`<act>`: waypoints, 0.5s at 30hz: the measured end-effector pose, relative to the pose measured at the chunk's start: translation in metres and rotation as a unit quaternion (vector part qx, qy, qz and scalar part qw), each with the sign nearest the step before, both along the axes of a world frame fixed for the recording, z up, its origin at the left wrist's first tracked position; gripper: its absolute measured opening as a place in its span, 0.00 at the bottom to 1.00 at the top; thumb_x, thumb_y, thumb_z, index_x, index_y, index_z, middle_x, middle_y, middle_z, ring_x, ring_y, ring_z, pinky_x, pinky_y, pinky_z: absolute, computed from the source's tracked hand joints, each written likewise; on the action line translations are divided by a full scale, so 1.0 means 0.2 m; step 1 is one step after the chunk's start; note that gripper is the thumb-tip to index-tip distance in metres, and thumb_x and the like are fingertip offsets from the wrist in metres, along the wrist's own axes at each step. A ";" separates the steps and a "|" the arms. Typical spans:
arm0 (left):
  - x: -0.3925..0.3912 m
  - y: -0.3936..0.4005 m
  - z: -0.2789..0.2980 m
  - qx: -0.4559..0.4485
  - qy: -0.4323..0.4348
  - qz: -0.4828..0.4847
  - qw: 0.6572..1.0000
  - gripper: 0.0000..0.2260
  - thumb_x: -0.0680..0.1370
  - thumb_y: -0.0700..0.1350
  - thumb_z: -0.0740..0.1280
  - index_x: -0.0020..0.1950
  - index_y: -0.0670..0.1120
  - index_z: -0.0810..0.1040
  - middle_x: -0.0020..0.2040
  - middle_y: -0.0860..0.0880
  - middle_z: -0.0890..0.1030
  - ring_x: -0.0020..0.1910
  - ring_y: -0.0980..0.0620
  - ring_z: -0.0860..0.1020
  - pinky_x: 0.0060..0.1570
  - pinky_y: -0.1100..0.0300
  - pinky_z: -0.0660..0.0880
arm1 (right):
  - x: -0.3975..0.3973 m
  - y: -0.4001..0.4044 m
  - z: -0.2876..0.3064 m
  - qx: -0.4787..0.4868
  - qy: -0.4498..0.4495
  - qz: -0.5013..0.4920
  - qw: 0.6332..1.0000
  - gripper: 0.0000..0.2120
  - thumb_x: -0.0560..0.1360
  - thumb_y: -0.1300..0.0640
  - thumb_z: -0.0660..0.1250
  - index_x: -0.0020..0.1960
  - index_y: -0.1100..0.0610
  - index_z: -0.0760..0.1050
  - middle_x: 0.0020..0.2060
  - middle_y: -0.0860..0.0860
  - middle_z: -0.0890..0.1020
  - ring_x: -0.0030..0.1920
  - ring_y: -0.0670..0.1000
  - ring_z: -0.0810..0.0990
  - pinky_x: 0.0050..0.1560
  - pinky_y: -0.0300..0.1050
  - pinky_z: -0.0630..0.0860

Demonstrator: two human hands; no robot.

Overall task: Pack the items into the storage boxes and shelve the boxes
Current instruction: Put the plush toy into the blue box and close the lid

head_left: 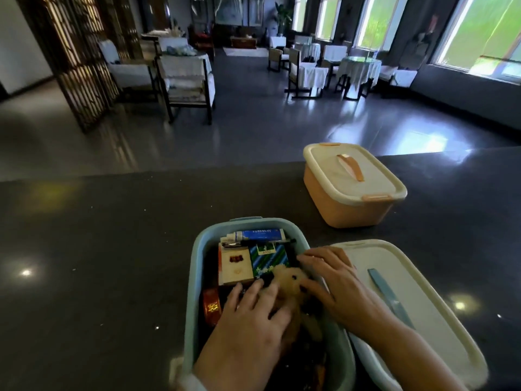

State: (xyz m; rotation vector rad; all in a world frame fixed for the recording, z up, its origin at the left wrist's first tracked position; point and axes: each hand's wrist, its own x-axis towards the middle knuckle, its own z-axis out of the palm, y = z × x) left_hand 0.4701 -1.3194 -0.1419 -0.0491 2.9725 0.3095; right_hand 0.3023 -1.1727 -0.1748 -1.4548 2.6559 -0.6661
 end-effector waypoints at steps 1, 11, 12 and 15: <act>-0.04 0.04 0.02 -0.012 0.008 0.014 1.000 0.24 0.83 0.54 0.53 0.77 0.60 0.49 0.79 0.53 0.43 0.77 0.50 0.42 0.74 0.47 0.39 | -0.05 0.04 0.01 -0.001 0.006 -0.004 1.000 0.25 0.75 0.33 0.49 0.69 0.38 0.64 0.65 0.36 0.66 0.67 0.37 0.57 0.67 0.40 0.61; -0.65 0.71 -0.02 -0.113 0.001 0.108 0.988 0.24 0.82 0.47 0.58 0.77 0.51 0.55 0.78 0.45 0.53 0.77 0.41 0.50 0.73 0.41 0.46 | -0.66 0.67 -0.07 0.120 0.047 -0.057 0.990 0.25 0.77 0.42 0.61 0.72 0.42 0.62 0.71 0.42 0.64 0.71 0.46 0.58 0.71 0.47 0.58; -0.69 0.76 -0.04 -0.114 -0.006 0.111 0.987 0.24 0.82 0.47 0.58 0.76 0.50 0.57 0.78 0.44 0.55 0.76 0.41 0.51 0.73 0.41 0.47 | -0.70 0.72 -0.09 0.129 0.047 -0.059 0.989 0.25 0.77 0.43 0.62 0.72 0.43 0.62 0.70 0.42 0.65 0.71 0.46 0.58 0.71 0.47 0.58; -0.80 0.87 -0.13 -0.106 -0.042 0.142 0.983 0.22 0.82 0.48 0.57 0.76 0.49 0.59 0.77 0.44 0.58 0.75 0.41 0.54 0.73 0.41 0.51 | -0.78 0.87 -0.15 0.147 0.020 -0.080 0.986 0.25 0.77 0.46 0.63 0.72 0.44 0.63 0.69 0.43 0.66 0.69 0.47 0.61 0.71 0.48 0.59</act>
